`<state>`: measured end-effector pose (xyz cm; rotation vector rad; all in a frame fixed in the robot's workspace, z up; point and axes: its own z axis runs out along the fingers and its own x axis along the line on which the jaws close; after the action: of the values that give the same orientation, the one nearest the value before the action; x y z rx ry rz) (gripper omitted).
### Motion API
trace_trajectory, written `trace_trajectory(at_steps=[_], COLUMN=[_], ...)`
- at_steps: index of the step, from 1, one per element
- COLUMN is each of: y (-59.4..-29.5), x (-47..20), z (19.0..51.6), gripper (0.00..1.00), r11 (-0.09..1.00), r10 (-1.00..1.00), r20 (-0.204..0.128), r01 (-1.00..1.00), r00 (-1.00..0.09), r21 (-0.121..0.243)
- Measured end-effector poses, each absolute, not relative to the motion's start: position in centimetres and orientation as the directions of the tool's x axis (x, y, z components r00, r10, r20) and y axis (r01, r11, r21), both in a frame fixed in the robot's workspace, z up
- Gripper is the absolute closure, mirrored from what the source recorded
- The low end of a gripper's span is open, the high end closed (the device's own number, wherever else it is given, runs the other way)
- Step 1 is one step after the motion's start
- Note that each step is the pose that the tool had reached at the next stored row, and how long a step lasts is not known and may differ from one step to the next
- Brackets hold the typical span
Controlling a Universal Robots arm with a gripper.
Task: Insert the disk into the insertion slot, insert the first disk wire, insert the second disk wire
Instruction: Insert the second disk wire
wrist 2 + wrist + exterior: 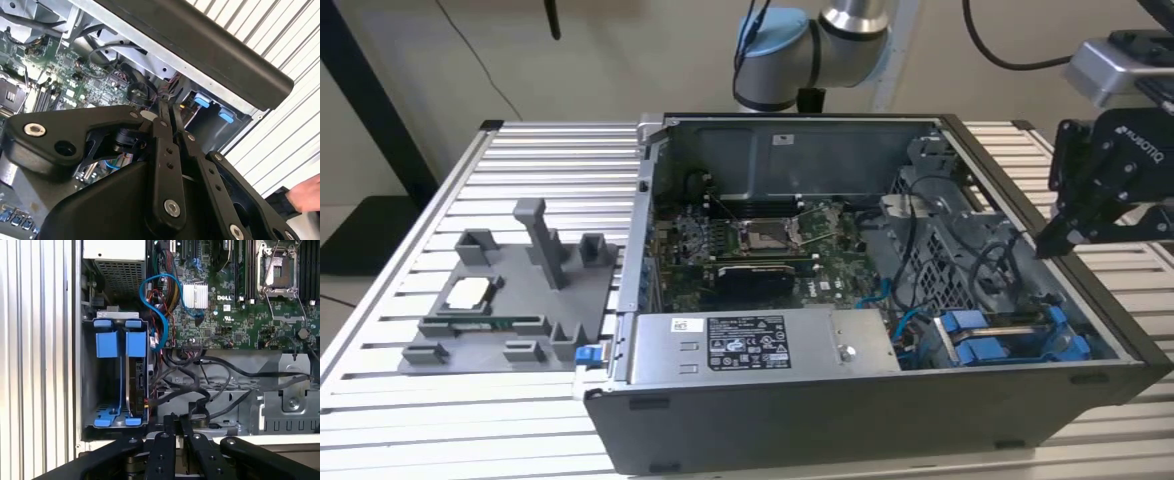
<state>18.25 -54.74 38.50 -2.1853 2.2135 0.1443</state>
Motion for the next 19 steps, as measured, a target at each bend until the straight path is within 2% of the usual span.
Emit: trace_trajectory(at_steps=[19], y=[-54.9], x=[14.7], z=[38.5], gripper=[0.84], r11=[0.011], r10=[-0.996], r20=[-0.085], r01=[-0.999], r00=[-0.014], r21=[0.036])
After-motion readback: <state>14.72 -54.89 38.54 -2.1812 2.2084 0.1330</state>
